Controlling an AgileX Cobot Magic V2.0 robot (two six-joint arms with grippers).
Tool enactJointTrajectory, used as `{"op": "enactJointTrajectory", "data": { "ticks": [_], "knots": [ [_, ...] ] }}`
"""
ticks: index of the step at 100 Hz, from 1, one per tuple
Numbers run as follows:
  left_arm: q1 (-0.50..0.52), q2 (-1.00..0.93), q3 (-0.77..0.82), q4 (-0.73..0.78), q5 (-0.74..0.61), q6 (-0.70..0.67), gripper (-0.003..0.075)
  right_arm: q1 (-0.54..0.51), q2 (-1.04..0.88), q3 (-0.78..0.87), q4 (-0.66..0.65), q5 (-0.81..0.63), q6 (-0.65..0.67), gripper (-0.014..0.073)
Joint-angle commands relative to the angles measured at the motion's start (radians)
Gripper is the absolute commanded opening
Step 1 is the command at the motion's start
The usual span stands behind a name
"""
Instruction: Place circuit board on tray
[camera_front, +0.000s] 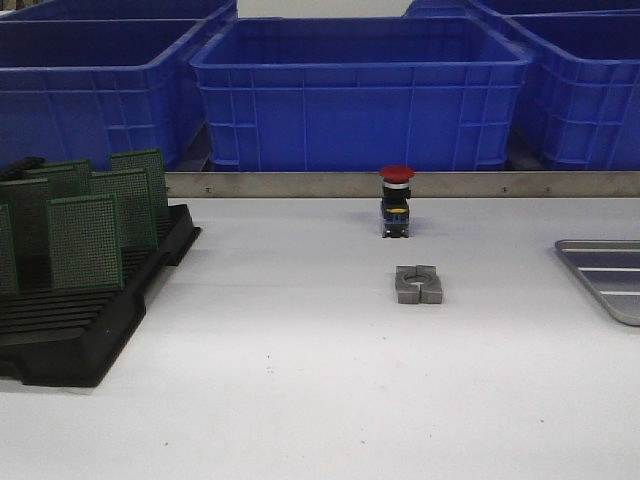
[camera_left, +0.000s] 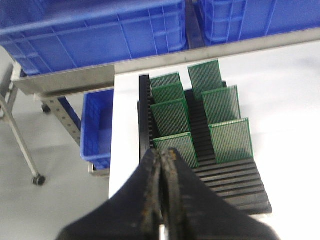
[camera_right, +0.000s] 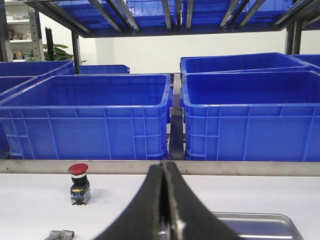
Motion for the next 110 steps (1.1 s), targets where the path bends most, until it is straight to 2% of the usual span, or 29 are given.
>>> {"op": "enactJointTrajectory", "data": {
  "ticks": [1,40,48,59,74,79,85,99,110],
  "knots": [
    [0.002,0.053,-0.044,-0.009,-0.057,0.003,-0.0018,0.001,-0.021,-0.012,0.0,-0.08,-0.001,-0.0069],
    [0.002,0.161,-0.044,-0.054,-0.052,0.003,-0.0017,0.001,-0.021,-0.012,0.0,-0.08,-0.001,-0.0069],
    [0.002,0.163,-0.044,-0.061,-0.047,0.003,0.001,0.001,-0.021,-0.012,0.0,-0.08,-0.001,-0.0069],
    [0.002,0.163,-0.044,-0.07,-0.043,0.003,0.0147,0.001,-0.021,-0.012,0.0,-0.08,-0.001,-0.0069],
    [0.002,0.163,-0.044,-0.07,-0.042,0.003,0.0475,0.001,-0.021,-0.012,0.0,-0.08,-0.001,-0.0069],
    [0.002,0.163,-0.044,-0.07,-0.049,0.003,0.0547,0.001,-0.021,-0.012,0.0,-0.08,-0.001,-0.0069],
    [0.002,0.163,-0.044,-0.081,-0.061,0.003,0.0578,0.001,-0.021,-0.012,0.0,-0.08,-0.001,-0.0069],
    [0.002,0.165,-0.044,-0.15,-0.115,0.003,0.0566,0.001,-0.021,-0.012,0.0,-0.08,-0.001,-0.0069],
    [0.002,0.194,-0.083,-0.172,-0.112,0.081,0.0566,0.001,-0.021,-0.012,0.0,-0.08,-0.001,-0.0069]
  ]
}}
